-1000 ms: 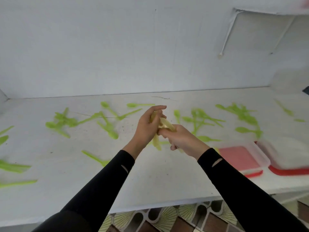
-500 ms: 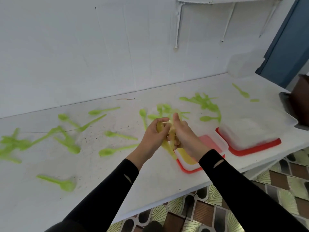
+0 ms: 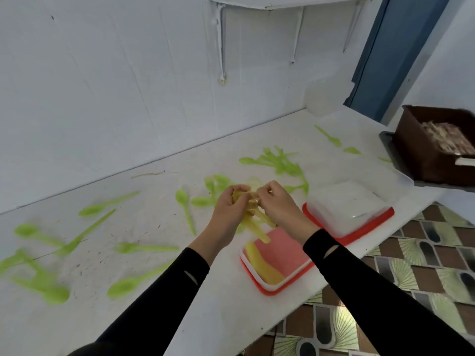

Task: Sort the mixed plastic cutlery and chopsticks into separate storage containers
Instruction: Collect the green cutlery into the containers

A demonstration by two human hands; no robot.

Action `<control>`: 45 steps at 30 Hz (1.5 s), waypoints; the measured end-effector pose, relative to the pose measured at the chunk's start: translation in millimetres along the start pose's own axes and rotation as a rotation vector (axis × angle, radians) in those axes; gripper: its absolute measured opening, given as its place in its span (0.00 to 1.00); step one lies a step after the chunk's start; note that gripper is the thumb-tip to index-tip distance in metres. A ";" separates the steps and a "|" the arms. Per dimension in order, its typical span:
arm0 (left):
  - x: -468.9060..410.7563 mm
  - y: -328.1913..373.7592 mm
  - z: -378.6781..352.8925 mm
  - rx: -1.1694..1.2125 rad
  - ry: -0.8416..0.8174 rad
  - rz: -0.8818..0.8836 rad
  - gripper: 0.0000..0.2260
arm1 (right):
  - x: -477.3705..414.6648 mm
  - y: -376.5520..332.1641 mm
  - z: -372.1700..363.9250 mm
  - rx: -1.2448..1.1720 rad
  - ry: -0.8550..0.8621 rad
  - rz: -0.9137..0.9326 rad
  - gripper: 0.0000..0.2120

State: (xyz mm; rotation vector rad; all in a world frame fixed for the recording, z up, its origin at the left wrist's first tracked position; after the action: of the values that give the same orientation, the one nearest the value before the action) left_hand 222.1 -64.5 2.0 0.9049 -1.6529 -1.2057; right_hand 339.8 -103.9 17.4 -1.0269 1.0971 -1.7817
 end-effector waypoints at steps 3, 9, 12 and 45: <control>-8.4 1.6 -11.4 0.080 0.039 0.001 0.12 | -1.0 6.7 5.1 0.029 -0.031 -0.016 0.15; -24.3 4.8 -30.6 -0.008 -0.006 -0.157 0.10 | -1.0 18.4 24.7 0.040 0.212 0.054 0.19; -33.4 0.9 -27.6 -0.023 0.033 -0.136 0.09 | 6.4 10.1 24.6 0.092 0.223 0.285 0.09; -21.3 -42.3 -9.9 -0.640 -0.296 -0.006 0.12 | 27.8 73.8 19.0 0.702 -0.184 0.022 0.13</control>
State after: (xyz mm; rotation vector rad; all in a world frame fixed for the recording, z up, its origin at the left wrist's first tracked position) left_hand 241.4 -59.5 -42.0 0.3406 -1.3351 -1.7931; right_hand 362.0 -157.8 -39.0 -0.7132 0.3124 -1.8067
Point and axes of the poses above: each hand's wrist, its own x-axis away from the middle knuckle, its own z-axis out of the back of the hand, y = z × x, the point moved 6 cm from there along -x, towards the middle knuckle, and after that the axes turned 1 degree about x, right-handed, at the moved point
